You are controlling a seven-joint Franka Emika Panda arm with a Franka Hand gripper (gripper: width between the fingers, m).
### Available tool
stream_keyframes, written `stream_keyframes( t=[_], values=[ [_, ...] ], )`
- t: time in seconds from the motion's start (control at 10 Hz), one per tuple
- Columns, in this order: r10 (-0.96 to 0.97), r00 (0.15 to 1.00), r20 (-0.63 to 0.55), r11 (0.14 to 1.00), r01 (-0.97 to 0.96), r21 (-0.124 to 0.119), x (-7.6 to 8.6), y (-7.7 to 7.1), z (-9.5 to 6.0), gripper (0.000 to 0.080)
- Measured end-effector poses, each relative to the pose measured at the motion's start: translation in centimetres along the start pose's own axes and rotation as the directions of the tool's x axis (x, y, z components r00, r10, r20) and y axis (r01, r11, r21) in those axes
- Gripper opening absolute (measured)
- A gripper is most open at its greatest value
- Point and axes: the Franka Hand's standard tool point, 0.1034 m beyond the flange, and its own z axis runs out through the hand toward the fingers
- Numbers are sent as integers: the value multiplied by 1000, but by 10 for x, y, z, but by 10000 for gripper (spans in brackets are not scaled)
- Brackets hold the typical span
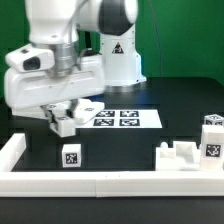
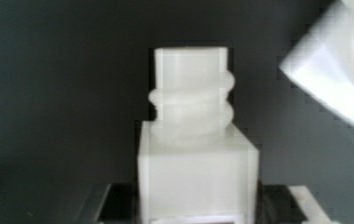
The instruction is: Assemble chair
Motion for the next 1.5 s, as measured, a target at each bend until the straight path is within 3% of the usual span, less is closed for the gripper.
stream_keyframes(
  t=[0.4, 0.5, 0.6, 0.8, 1.1, 1.2, 1.3, 1.4, 1.5],
  values=[
    [411, 912, -3, 912, -411, 16, 32, -82, -4, 282],
    [469, 883, -5, 883, -469, 21, 36, -93, -4, 282],
    [493, 870, -17, 870, -493, 21, 33, -96, 0, 282],
    [489, 872, -24, 872, -489, 16, 17, -83, 9, 282],
    [492, 871, -9, 870, -492, 19, 17, -85, 10, 287],
    [492, 871, 6, 870, -492, 24, 18, -86, 10, 485],
    [493, 870, 23, 869, -494, 28, 17, -84, 10, 485],
    [497, 860, 114, 863, -504, 44, 17, -78, 5, 622],
    [484, 849, 211, 862, -504, 48, 26, -66, -1, 642]
  ],
)
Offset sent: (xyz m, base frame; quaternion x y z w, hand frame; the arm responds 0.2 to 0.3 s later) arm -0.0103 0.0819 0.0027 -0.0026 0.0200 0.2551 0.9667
